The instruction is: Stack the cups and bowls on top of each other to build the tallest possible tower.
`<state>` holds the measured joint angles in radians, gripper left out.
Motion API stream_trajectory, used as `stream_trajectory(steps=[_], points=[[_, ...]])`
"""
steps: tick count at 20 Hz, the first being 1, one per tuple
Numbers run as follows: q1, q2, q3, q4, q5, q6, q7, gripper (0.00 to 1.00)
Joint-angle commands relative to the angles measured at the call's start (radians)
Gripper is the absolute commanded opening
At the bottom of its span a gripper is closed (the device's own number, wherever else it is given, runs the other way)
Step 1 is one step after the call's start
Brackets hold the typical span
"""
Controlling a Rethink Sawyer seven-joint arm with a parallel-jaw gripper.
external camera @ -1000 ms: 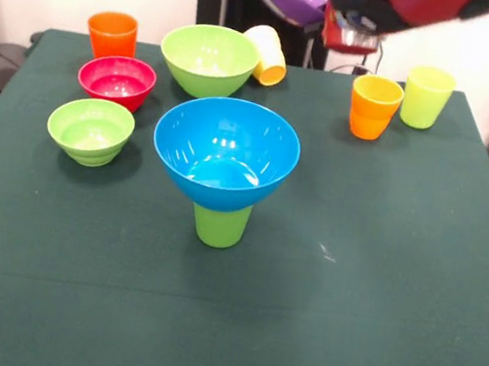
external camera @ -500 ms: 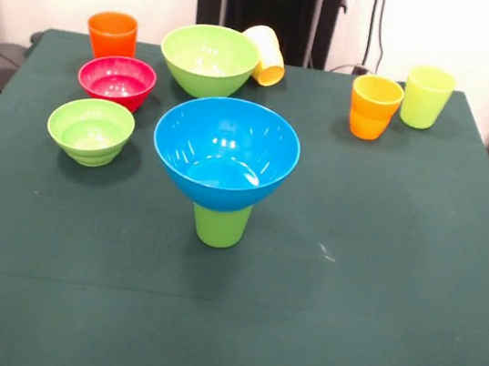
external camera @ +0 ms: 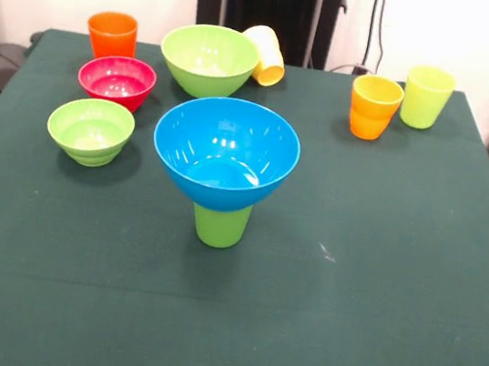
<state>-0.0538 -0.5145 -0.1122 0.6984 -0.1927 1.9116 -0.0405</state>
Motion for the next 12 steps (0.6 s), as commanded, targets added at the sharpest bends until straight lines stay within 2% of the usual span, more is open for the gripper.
stream_trajectory(steps=[1,4,8,12], points=[[-0.058,0.107,0.077,-0.304,0.060,0.088,0.322,0.00],[-0.080,0.166,0.074,-0.410,0.113,0.115,0.405,0.00],[-0.100,0.241,0.061,-0.531,0.153,0.155,0.439,0.00],[-0.117,0.289,0.038,-0.602,0.194,0.180,0.450,0.00]])
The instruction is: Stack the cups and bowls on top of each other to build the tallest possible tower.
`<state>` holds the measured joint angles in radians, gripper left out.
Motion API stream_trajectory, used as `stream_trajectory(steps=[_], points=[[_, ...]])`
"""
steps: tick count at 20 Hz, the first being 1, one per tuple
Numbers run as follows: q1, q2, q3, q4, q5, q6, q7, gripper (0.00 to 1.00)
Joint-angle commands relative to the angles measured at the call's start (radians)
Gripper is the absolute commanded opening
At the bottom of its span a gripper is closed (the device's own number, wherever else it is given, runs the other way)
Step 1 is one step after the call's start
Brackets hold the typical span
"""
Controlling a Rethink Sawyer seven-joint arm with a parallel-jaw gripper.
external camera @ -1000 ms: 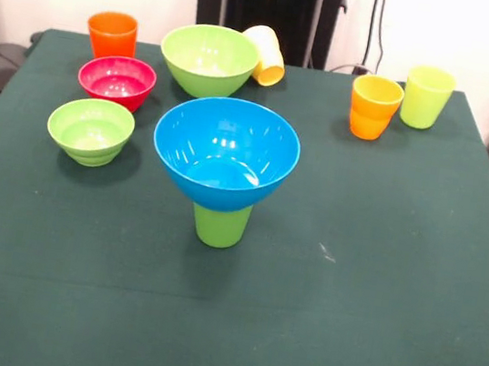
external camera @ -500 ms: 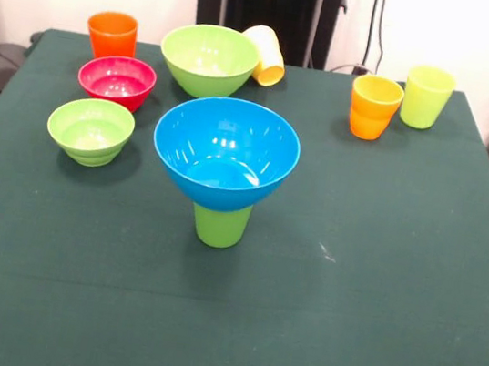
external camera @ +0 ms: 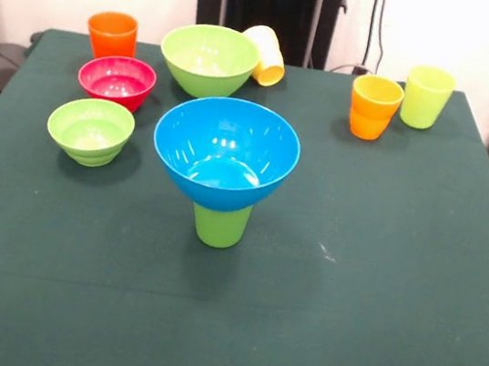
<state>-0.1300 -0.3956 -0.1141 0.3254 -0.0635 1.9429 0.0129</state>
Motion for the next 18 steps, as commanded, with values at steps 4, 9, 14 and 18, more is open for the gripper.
stream_trajectory(steps=[4,9,14,18], points=[[-0.056,0.206,0.008,-0.259,0.129,0.115,0.437,0.00],[-0.070,0.248,-0.045,-0.268,0.213,0.035,0.525,0.00],[-0.093,0.309,-0.220,-0.302,0.382,0.009,0.525,0.00],[-0.124,0.372,-0.455,-0.325,0.626,-0.044,0.516,0.00]])
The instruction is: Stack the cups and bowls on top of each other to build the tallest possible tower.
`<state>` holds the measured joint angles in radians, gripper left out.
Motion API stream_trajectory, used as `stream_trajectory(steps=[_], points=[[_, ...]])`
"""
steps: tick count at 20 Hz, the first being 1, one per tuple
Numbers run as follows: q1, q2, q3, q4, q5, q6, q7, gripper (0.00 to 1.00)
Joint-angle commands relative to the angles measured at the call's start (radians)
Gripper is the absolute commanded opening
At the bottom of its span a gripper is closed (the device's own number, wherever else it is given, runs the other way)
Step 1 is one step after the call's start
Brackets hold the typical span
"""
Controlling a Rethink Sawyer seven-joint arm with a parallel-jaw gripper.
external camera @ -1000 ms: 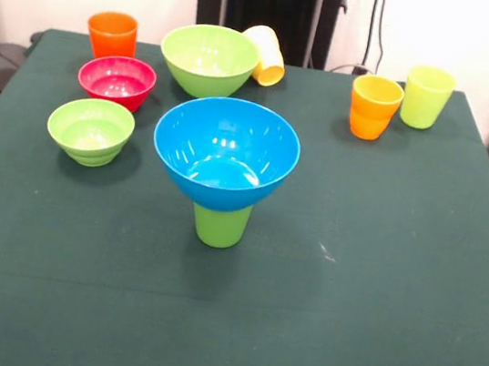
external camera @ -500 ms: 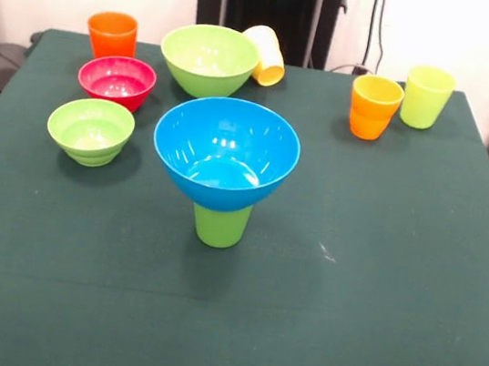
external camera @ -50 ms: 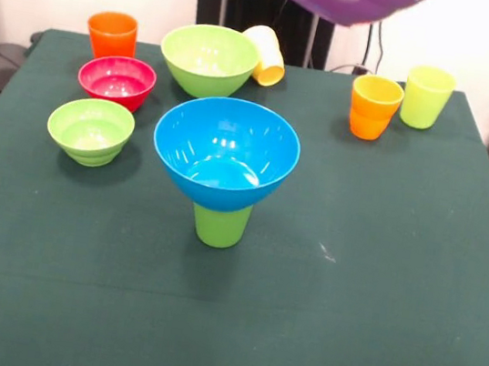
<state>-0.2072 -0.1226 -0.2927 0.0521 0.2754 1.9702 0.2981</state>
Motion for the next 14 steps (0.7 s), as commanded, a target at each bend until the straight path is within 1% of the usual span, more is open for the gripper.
stream_trajectory(steps=[1,4,6,8,9,10,13,14], points=[[-0.056,0.115,-0.348,-0.058,0.359,-0.085,0.226,0.00],[-0.099,0.162,-0.612,-0.074,0.622,-0.130,0.210,0.00],[-0.120,0.177,-0.733,-0.078,0.738,-0.145,0.186,0.00],[-0.120,0.180,-0.765,-0.074,0.768,-0.145,0.171,0.00],[-0.096,0.170,-0.724,-0.060,0.732,-0.139,0.180,0.00],[-0.102,0.172,-0.761,-0.060,0.764,-0.138,0.170,0.00],[-0.108,0.177,-0.839,-0.059,0.853,-0.146,0.170,0.00],[-0.110,0.179,-0.857,-0.059,0.872,-0.150,0.167,0.00]])
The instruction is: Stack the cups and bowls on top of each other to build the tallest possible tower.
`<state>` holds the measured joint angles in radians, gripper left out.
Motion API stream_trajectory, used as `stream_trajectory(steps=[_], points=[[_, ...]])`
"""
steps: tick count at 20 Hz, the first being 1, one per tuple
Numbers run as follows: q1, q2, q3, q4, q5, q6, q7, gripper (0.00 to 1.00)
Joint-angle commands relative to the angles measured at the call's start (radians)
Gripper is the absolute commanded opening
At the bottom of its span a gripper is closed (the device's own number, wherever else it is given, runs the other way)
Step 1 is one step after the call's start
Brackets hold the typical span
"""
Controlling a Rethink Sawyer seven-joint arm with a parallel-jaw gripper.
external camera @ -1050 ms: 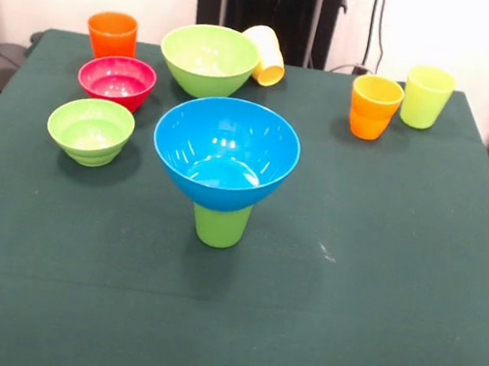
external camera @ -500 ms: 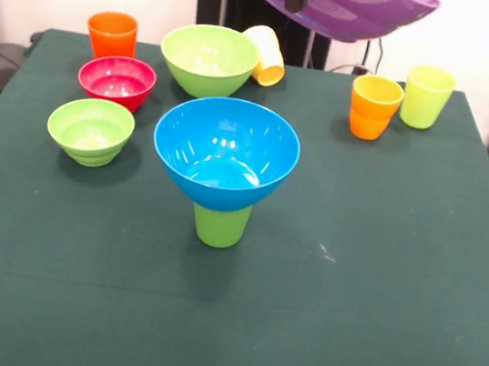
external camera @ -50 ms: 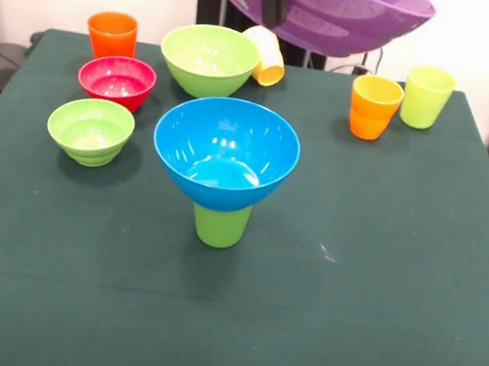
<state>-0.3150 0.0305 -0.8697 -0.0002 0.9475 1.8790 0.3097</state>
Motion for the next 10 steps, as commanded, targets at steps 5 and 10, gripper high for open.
stream_trajectory(steps=[5,10], points=[[-0.025,0.040,-0.358,-0.002,0.269,-0.080,0.119,0.00],[-0.041,0.051,-0.390,0.011,0.307,-0.097,0.121,0.00]])
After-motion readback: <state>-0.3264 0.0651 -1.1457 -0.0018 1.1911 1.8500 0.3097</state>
